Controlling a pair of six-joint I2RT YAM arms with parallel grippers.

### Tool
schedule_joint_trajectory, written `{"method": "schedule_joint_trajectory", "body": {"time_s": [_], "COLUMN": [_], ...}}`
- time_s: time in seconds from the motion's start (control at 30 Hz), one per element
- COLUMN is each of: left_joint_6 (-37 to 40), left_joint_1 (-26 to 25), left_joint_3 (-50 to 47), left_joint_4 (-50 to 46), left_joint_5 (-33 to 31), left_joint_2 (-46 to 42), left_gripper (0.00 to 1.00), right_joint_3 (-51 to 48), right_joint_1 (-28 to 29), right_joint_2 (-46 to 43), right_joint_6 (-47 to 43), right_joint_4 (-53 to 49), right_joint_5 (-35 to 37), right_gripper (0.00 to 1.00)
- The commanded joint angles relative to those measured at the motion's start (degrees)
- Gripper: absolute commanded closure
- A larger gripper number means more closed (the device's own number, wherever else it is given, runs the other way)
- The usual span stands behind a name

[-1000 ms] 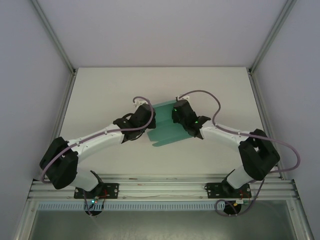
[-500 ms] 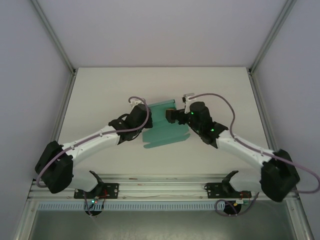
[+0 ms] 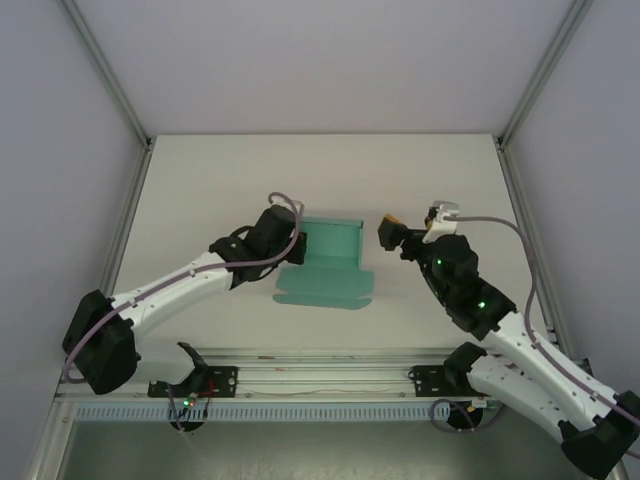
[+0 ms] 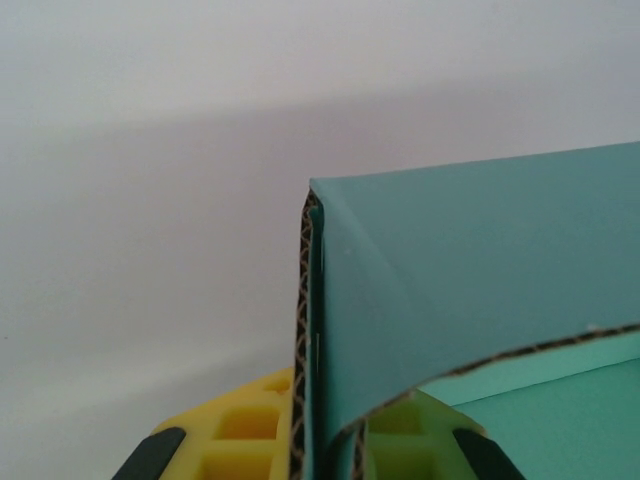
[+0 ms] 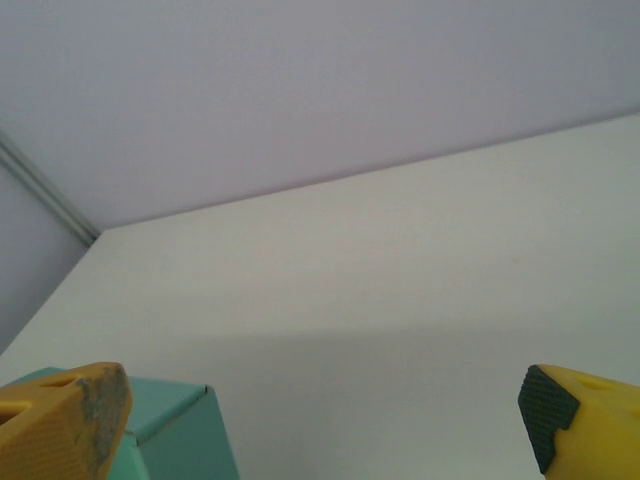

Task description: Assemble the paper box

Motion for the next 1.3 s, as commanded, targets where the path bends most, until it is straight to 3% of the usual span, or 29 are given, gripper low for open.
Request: {"method": "schedule_joint_trajectory", "body": {"time_s": [0.0,0.07,0.37,0.7,0.83,0.97,1.2,1.27], "left_joint_6": [4.3,4.4,8.7,8.5,9.0,16.6,32.1,35.7], "left_joint_1": [0.1,-0.3,-3.9,-4.4,-6.0,-8.1,-9.0,-9.4], "left_joint_3": [4.6,6.1,19.0,28.9,30.3,27.6,25.4,24.3], "left_joint_4": [-9.6,-13.0,-32.3,-39.9,-36.2,-25.7,-12.8,-11.1], "left_joint_5": [8.3,10.0,2.1,-17.2,-29.5,-37.0,-35.2,-31.5], "left_joint_2": [4.0,7.0,22.1,38.5,42.8,43.1,46.0,45.7], "left_gripper": [1.00,1.00,1.00,1.00,1.00,1.00,1.00,1.00], "right_joint_3": [1.8,2.7,3.7,4.0,3.9,3.7,2.6,2.6], "right_joint_1": [-0.4,-0.4,-0.6,-0.8,-0.8,-0.8,-0.9,-1.0], "right_joint_2": [-0.6,-0.1,1.1,0.9,0.7,0.7,0.5,0.4], "right_joint_6": [3.3,3.9,4.3,4.2,4.4,4.4,5.3,5.3], "right_joint_4": [-11.6,-15.4,-21.1,-22.5,-22.2,-22.2,-22.5,-22.9], "right_joint_5": [4.8,4.8,5.1,5.8,6.4,7.0,7.8,7.6], "right_gripper": [0.00,0.00,0.00,0.00,0.00,0.00,0.00,0.00]}}
